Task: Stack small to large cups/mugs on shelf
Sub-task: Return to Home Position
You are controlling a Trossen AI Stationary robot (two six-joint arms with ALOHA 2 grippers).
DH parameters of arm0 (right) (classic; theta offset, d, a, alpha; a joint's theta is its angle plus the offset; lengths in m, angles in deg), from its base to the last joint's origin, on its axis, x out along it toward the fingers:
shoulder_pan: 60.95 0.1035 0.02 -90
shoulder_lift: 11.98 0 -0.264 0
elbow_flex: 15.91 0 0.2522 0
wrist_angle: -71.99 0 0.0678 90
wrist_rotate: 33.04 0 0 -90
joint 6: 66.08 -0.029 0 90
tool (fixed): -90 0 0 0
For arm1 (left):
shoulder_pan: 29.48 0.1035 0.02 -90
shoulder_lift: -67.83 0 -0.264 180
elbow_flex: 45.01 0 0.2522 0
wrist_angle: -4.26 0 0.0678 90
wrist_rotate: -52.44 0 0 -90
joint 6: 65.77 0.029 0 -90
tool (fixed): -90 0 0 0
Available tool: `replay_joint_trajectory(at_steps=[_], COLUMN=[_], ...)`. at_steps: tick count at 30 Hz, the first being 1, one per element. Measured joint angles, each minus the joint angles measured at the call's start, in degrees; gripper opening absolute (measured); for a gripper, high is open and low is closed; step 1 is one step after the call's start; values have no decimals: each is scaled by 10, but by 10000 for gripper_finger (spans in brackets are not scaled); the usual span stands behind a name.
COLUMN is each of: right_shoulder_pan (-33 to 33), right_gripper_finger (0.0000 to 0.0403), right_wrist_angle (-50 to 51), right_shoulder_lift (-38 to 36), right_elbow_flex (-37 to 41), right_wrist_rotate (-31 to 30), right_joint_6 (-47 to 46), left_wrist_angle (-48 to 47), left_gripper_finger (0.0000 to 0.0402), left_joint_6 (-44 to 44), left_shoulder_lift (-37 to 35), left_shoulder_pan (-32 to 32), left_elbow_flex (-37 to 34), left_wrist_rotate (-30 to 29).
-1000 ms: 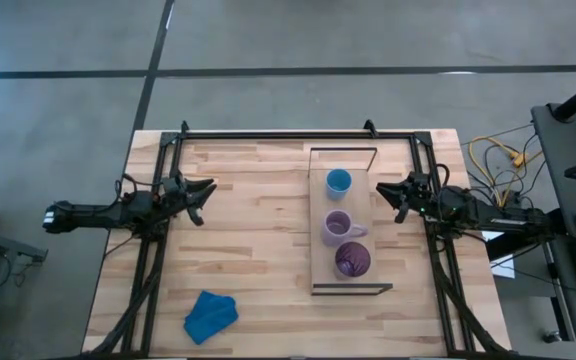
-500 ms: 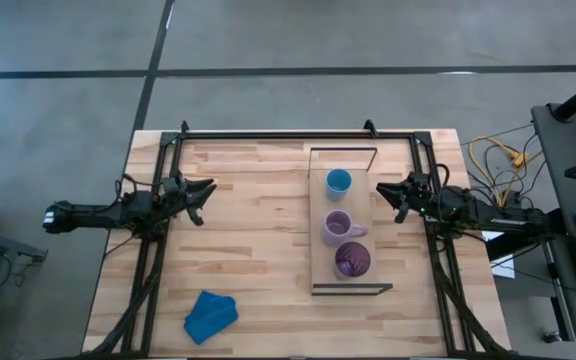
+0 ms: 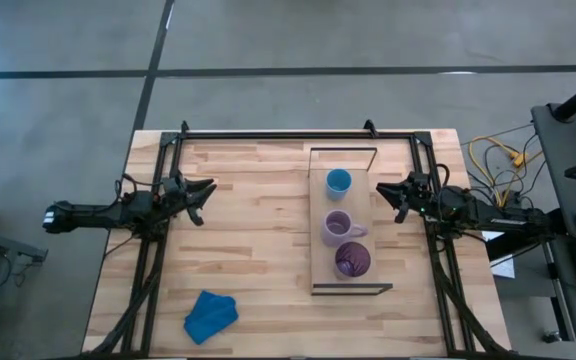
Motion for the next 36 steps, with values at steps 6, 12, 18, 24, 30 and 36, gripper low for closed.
replay_joint_trajectory(at_steps=[6, 12, 18, 24, 30, 36], right_shoulder_pan=[0, 0, 0, 0, 0, 0], right_gripper_finger=[72, 77, 72, 72, 77, 72], right_wrist_angle=[0, 0, 0, 0, 0, 0], right_shoulder_lift=[0, 0, 0, 0, 0, 0], right_elbow_flex=[0, 0, 0, 0, 0, 0], right_wrist_rotate=[0, 0, 0, 0, 0, 0], right_joint_6=[0, 0, 0, 0, 0, 0], left_wrist_angle=[0, 0, 0, 0, 0, 0], left_gripper_finger=[80, 80, 80, 80, 80, 80], left_joint_6=[0, 0, 0, 0, 0, 0], left_shoulder_lift=[0, 0, 0, 0, 0, 0], left_shoulder_pan=[0, 0, 0, 0, 0, 0], left_elbow_flex=[0, 0, 0, 0, 0, 0], left_wrist_rotate=[0, 0, 0, 0, 0, 0])
